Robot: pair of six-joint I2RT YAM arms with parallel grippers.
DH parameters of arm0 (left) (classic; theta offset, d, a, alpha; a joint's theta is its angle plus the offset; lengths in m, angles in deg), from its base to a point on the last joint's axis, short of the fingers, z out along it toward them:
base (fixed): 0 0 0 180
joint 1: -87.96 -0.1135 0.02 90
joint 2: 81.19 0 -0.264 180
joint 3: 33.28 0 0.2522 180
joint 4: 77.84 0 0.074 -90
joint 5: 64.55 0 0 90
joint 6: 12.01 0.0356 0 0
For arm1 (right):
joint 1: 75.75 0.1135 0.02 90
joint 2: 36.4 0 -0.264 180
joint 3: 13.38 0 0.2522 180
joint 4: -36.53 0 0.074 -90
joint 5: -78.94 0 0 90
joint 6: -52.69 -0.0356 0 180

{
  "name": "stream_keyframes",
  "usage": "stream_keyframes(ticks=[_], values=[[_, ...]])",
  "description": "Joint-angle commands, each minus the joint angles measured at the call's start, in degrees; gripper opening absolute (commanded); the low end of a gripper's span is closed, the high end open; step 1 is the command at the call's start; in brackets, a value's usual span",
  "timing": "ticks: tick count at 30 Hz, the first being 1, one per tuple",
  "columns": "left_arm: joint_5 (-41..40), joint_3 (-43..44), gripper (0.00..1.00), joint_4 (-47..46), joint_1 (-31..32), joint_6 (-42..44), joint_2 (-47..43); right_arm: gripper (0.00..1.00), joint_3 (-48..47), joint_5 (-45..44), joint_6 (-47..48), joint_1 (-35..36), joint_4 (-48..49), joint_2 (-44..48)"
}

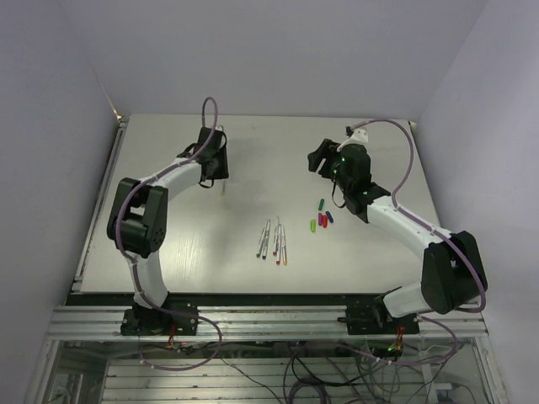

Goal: Insert the pens into the pen caps

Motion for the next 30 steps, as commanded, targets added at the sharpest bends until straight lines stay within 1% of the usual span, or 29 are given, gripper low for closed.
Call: stream_keyframes(ticks=[1, 7, 12, 18, 22, 30], values=[[0.6, -2.3, 0.43, 1.1, -0.5, 0.5, -7.0, 0.64, 1.1, -2.8, 1.4, 0.3, 1.2, 2.3], [9.2, -10.7, 0.43, -1.7, 1.4, 1.1, -15.3, 0.64, 2.8, -5.7, 0.6, 0.3, -0.4, 3.3], [8.0, -13.8, 0.44, 1.7, 7.9, 4.2, -18.5, 0.64, 4.7, -6.4, -0.1, 0.3, -1.0, 4.1], [9.2, -16.0, 0.44, 1.4, 14.4, 6.0, -18.5, 0.64, 6.0, -7.1, -0.8, 0.2, -2.3, 4.3], [8.7, -17.2, 0.44, 0.3, 18.5, 9.8, -18.4, 0.64, 6.3, -7.3, -1.2, 0.2, -2.1, 4.6], [9.7, -16.8, 0.44, 2.3, 21.5, 12.3, -15.0, 0.64, 5.5, -7.1, -0.9, 0.3, -2.8, 4.0]])
